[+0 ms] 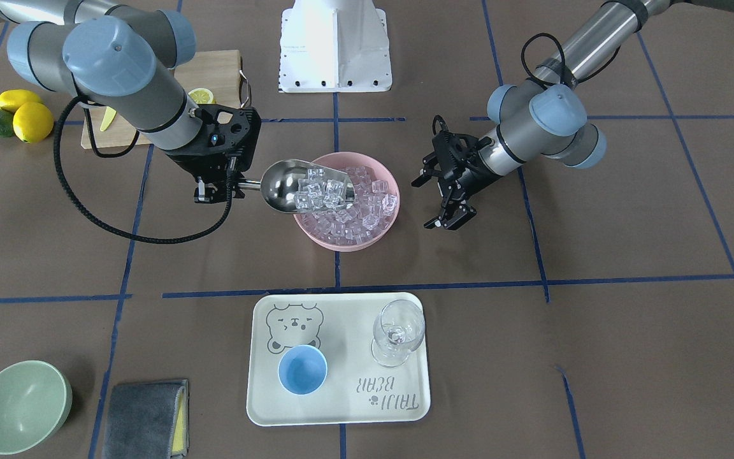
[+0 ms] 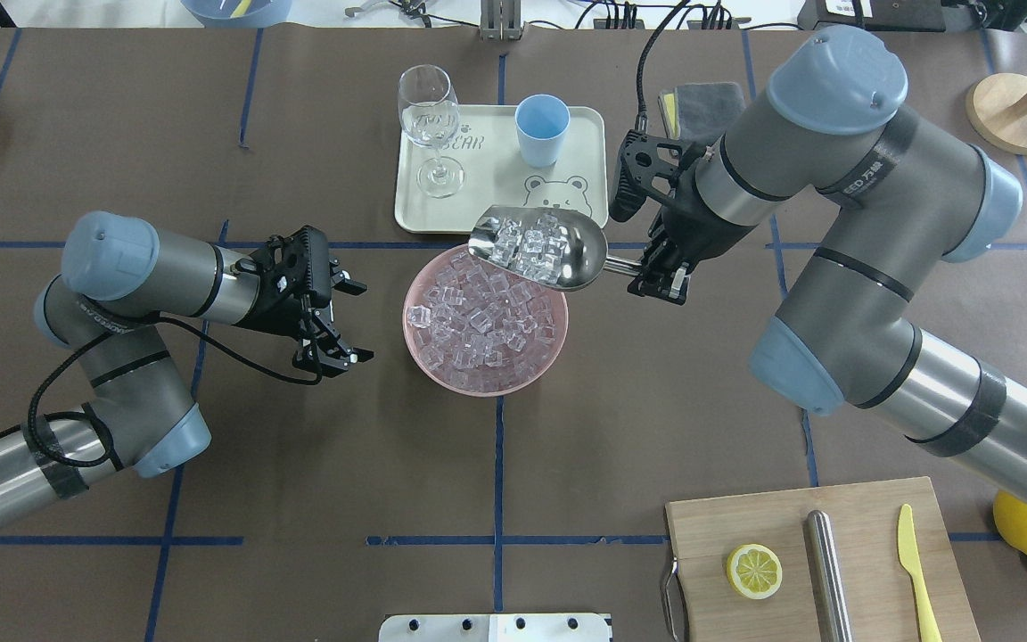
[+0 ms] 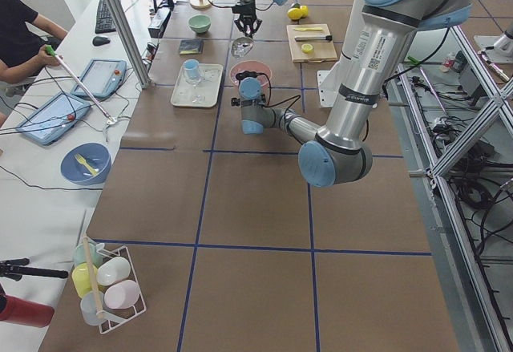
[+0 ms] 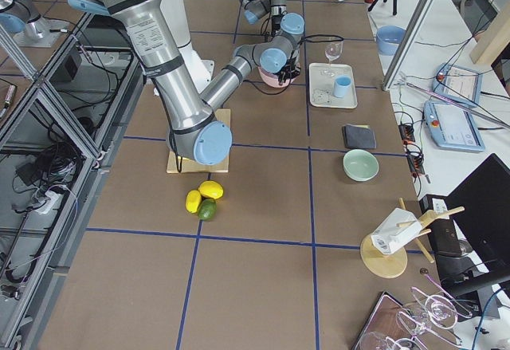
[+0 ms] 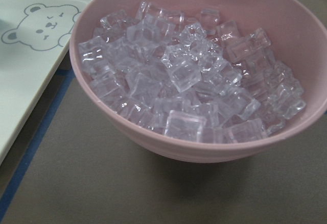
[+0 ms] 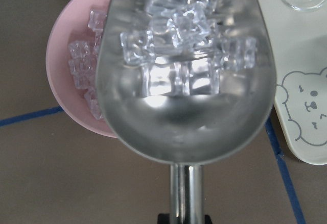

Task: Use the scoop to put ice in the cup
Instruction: 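Carry the ice-filled scoop toward the blue cup while the left arm withdraws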

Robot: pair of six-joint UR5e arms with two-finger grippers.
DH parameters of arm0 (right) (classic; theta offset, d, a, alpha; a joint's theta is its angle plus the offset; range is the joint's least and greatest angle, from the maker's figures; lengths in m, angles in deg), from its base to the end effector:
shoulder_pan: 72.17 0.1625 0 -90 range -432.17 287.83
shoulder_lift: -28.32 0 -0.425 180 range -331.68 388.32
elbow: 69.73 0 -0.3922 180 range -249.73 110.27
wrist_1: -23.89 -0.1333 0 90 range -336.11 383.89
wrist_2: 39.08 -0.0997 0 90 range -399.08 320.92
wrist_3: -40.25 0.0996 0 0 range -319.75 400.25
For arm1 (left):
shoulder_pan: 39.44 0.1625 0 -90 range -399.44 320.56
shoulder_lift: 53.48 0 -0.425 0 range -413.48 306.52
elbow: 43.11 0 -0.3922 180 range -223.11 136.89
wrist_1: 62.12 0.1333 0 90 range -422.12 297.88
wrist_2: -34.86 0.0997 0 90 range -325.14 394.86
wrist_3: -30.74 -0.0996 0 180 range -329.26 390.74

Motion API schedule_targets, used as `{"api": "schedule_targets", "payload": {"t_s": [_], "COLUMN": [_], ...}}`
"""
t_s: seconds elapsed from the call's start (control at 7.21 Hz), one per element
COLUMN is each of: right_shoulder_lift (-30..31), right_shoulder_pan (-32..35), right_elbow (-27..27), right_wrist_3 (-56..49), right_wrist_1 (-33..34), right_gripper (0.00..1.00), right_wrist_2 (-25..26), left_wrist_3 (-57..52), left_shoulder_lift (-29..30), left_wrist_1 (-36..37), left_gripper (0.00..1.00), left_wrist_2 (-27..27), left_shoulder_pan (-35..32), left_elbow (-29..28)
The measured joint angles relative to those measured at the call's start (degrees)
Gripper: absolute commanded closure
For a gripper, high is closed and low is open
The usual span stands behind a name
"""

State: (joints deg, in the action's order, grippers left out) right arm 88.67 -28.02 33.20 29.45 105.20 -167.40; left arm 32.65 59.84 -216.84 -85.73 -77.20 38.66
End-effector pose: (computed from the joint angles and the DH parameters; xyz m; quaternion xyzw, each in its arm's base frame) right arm -0.3967 -0.4848 0.2376 0.3006 -0.4052 -0.5291 0.6823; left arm 0.4625 -0.4627 0.3677 0.4589 0.4618 0.4678 0.5977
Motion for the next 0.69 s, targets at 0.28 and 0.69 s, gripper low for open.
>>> {"api": "schedule_targets", "payload": {"t_s": [0.28, 0.69], "right_shoulder_lift": [-0.34, -0.50], "right_shoulder_pan": [1.18, 5.83], "right_elbow": [0.21, 0.58], "right_wrist_3": [6.47, 14.38], "right_wrist_1": [-1.75, -0.15], "right_gripper": [1.00, 1.00], "right_wrist_2": [-0.39, 0.31], "left_wrist_3": [0.13, 0.46], "left_shoulder_lift": [-1.41, -7.25], "left_wrist_1": [0.03, 3.07], "left_gripper": [0.00, 0.00], "left_wrist_2": [-3.05, -4.64], "left_shoulder_pan": [-3.42, -12.00], "left_elbow": [0.41, 5.31]}}
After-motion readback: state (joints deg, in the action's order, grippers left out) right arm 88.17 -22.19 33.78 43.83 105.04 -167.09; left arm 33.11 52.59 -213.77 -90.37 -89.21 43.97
